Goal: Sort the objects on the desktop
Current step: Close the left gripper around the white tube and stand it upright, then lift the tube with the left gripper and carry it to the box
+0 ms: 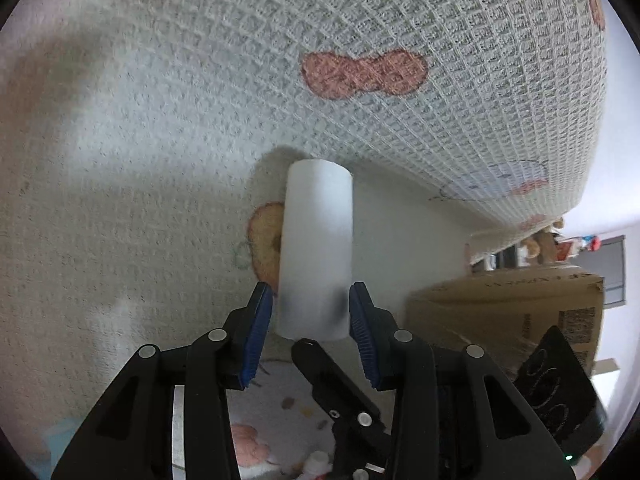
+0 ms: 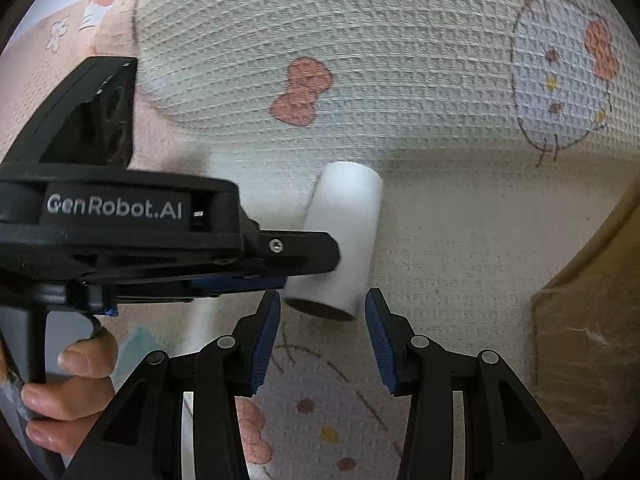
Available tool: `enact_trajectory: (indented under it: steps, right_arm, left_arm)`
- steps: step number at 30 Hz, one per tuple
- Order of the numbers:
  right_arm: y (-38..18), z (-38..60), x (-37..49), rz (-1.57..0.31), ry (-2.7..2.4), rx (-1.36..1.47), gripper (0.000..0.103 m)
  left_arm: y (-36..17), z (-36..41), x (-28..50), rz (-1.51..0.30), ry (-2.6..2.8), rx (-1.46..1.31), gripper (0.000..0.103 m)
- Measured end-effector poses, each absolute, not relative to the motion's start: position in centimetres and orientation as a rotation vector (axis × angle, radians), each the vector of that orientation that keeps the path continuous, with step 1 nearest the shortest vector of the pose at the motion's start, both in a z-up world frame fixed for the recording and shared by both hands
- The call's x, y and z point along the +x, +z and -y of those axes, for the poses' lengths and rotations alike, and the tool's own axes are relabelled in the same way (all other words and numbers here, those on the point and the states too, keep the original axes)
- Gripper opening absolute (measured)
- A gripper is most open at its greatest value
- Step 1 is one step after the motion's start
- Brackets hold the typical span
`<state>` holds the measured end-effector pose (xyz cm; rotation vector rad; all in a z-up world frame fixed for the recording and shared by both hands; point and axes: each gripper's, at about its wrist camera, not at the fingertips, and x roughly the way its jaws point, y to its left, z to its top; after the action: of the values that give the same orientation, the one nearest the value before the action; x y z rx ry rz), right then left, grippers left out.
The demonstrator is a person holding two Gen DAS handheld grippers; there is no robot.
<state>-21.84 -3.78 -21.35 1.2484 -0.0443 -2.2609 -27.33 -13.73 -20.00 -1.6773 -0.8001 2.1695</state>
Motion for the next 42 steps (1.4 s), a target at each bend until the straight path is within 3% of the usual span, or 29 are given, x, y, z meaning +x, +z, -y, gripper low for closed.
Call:
enact_trajectory:
  steps: [16,25,42]
  right_arm:
    - [-22.2,5.1,-22.3,0.02,-2.249,1.268,0.041]
    - [-20.1,6.8,-20.3,-0.043,-2.224,1.204,0.041]
    - [-13.0,3.3,-14.7,-0.024,-2.211,1.01,0.04]
  left_arm:
    - [-21.2,14.7,-25.6,0.961,2.104,-1.642,0.043]
    - [-19.0,17.1,-21.7,1.163,2.178,-1.535,0.043]
    - [-11.2,15.2,-15.2,1.026,2.444,-1.272,0.043]
